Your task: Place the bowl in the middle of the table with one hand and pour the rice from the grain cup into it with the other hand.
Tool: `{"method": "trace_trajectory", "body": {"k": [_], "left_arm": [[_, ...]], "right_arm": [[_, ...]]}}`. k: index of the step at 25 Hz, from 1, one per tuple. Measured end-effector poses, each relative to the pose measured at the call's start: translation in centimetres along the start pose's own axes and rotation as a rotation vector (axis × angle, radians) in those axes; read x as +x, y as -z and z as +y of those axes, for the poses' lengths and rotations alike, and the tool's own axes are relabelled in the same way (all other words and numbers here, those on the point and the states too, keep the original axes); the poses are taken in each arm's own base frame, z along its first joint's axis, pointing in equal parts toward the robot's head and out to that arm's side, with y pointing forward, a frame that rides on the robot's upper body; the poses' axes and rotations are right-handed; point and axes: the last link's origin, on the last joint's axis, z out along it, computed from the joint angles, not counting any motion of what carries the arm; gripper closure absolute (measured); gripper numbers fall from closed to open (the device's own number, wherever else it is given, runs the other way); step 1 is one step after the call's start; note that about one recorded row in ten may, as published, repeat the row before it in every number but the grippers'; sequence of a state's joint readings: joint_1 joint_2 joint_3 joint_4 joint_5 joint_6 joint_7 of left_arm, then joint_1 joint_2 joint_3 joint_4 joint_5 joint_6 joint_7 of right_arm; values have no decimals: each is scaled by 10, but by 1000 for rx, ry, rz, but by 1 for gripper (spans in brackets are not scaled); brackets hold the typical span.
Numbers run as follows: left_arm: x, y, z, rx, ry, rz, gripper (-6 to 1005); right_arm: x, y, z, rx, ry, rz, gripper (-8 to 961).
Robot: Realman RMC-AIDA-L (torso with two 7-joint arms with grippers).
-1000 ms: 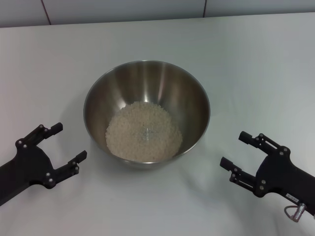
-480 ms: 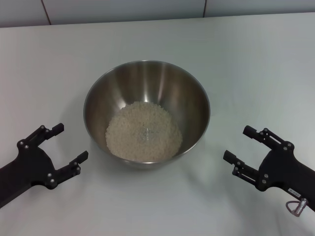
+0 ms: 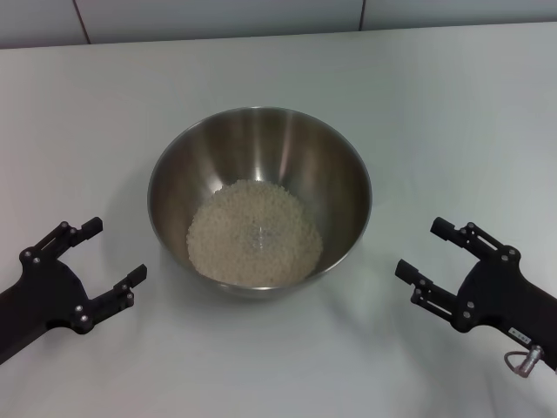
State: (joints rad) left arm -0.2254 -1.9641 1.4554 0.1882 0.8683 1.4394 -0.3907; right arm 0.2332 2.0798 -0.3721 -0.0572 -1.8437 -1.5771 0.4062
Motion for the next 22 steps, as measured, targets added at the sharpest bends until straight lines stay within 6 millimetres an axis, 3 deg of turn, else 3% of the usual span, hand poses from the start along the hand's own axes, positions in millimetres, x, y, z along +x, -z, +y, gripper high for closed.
{"method": "trace_trajectory", "body": {"k": [22], "left_arm": [[0, -2, 0, 3, 2, 1, 164]], "right_arm": [[-1, -3, 0, 54, 54, -25, 194]]}}
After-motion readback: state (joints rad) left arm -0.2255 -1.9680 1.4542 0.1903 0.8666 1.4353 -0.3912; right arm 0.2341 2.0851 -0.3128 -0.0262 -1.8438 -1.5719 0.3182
